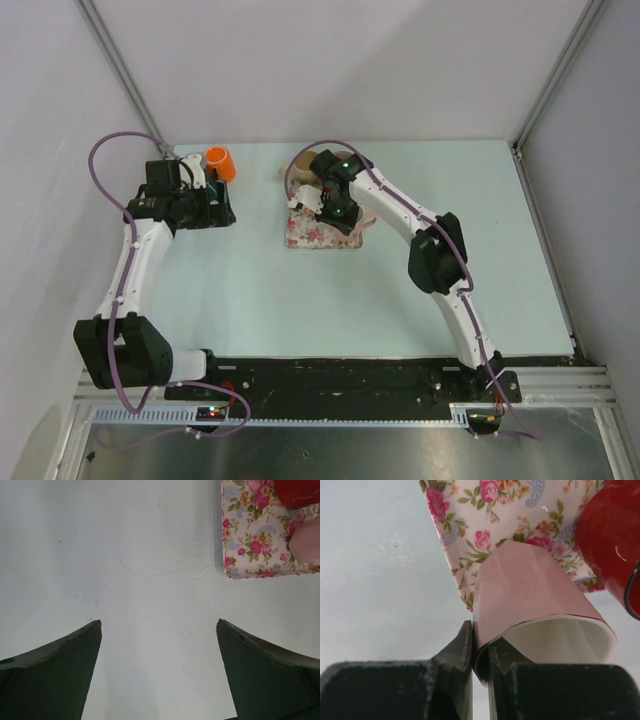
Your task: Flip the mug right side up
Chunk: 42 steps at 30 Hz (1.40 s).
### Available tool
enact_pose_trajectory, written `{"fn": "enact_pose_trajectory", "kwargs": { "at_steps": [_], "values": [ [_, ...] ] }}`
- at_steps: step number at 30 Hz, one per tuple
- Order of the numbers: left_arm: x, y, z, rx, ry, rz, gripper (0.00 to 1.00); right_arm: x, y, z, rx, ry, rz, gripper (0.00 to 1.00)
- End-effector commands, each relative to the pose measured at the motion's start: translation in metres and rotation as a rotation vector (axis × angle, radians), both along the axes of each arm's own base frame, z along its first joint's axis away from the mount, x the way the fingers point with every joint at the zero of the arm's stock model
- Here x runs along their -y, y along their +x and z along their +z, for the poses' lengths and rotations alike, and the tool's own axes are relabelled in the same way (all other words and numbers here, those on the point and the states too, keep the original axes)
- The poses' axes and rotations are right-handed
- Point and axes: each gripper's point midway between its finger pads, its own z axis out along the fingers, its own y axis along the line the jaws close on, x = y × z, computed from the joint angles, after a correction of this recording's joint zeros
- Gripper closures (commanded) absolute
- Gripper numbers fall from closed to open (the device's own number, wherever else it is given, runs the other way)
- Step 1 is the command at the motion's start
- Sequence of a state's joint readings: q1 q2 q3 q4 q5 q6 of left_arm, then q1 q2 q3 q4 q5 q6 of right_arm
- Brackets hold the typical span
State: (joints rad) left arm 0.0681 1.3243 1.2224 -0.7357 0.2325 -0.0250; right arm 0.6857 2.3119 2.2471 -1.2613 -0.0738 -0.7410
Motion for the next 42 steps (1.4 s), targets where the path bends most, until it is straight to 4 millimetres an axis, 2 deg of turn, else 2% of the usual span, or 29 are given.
{"fn": "enact_pose_trajectory", "kwargs": {
  "at_steps": [1, 6, 8, 10, 12, 15, 17, 18, 22, 26, 32, 35, 38, 42],
  "values": [
    [-0.008, 0.001, -0.005, 0.001, 0.037, 0.008, 0.0, -0.006, 0.022, 0.01, 0.1, -0.006, -0.003, 1.0],
    [-0.019, 0.002, -0.012, -0.022, 0.075, 0.072, 0.0, -0.007, 0.025, -0.004, 0.103, -0.025, -0.013, 1.0],
    [-0.032, 0.004, -0.016, -0.032, 0.11, 0.15, 0.0, -0.008, 0.03, -0.001, 0.143, -0.042, -0.034, 0.91],
    [-0.044, 0.01, -0.019, -0.036, 0.144, 0.221, 0.0, -0.008, 0.035, 0.006, 0.193, -0.053, -0.054, 0.67],
    [-0.054, 0.02, -0.018, -0.031, 0.171, 0.286, 0.0, -0.011, 0.039, 0.018, 0.231, -0.035, -0.083, 0.48],
    [-0.064, 0.043, -0.015, -0.025, 0.175, 0.368, 0.0, -0.012, 0.047, 0.043, 0.31, 0.002, -0.146, 0.32],
    [-0.068, 0.06, -0.016, -0.025, 0.166, 0.426, 0.0, -0.012, 0.05, 0.061, 0.359, 0.029, -0.179, 0.1],
    [-0.07, 0.069, -0.015, -0.02, 0.163, 0.451, 0.0, -0.011, 0.051, 0.073, 0.384, 0.048, -0.195, 0.05],
    [-0.072, 0.107, -0.036, -0.052, 0.189, 0.517, 0.0, -0.009, 0.051, 0.111, 0.475, 0.105, -0.254, 0.01],
    [-0.069, 0.141, -0.06, -0.079, 0.229, 0.526, 0.03, -0.008, 0.037, 0.133, 0.52, 0.148, -0.263, 0.01],
    [-0.072, 0.178, -0.085, -0.086, 0.245, 0.574, 0.15, -0.011, 0.014, 0.138, 0.528, 0.203, -0.246, 0.01],
    [-0.077, 0.201, -0.084, -0.053, 0.255, 0.597, 0.18, -0.016, 0.003, 0.136, 0.503, 0.236, -0.229, 0.0],
    [-0.073, 0.221, -0.081, -0.03, 0.24, 0.571, 0.25, -0.016, -0.008, 0.135, 0.488, 0.25, -0.217, 0.01],
    [-0.072, 0.227, -0.083, -0.031, 0.217, 0.559, 0.37, -0.012, -0.015, 0.141, 0.492, 0.259, -0.217, 0.01]
  ]
}}
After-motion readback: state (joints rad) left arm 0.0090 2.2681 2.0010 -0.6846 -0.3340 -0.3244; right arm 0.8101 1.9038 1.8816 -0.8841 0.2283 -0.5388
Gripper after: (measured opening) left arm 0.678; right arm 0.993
